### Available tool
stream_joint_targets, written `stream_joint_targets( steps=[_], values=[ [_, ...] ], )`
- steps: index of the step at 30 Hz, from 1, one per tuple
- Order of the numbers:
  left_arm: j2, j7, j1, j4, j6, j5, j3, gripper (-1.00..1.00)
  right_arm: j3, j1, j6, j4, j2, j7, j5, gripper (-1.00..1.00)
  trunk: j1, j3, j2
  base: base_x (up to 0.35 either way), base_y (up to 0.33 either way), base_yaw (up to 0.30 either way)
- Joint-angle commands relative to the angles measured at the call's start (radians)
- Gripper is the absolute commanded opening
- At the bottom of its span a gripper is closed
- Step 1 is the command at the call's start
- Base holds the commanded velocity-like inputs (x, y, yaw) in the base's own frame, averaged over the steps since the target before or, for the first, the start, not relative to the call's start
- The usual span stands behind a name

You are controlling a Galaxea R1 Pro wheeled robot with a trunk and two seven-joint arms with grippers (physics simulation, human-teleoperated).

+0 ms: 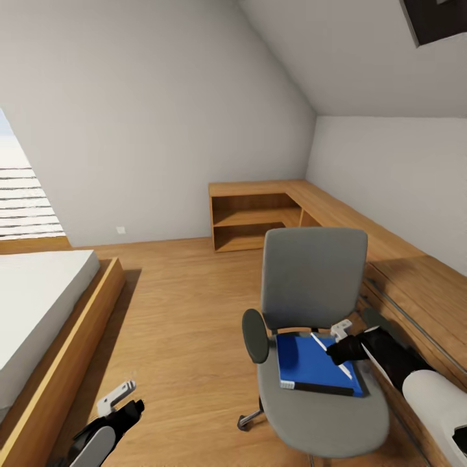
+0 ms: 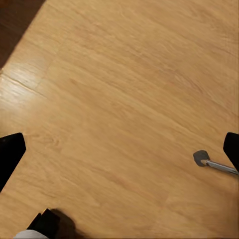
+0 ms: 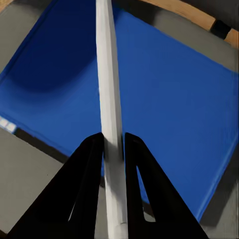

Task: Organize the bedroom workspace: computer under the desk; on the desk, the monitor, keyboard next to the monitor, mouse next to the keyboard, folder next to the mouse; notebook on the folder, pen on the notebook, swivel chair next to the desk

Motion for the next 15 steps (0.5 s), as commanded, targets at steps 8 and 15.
stream_joint_targets(
  steps=[8,15],
  values=[
    [-0.007,0.005,-0.001,0.039,-0.042,-0.019,0.001,1.00,-0.030,0.016,0.013,-0.109,0.003,-0.178,-0.105,-1.00,-0.031,0.024,0.056,-0.004,0.000,0.000],
    [-0.009,0.004,-0.001,0.102,-0.047,-0.021,0.001,1.00,-0.071,0.232,0.211,-0.571,0.002,-0.413,-0.228,-1.00,-0.058,0.046,0.105,0.000,0.000,0.000]
  ],
)
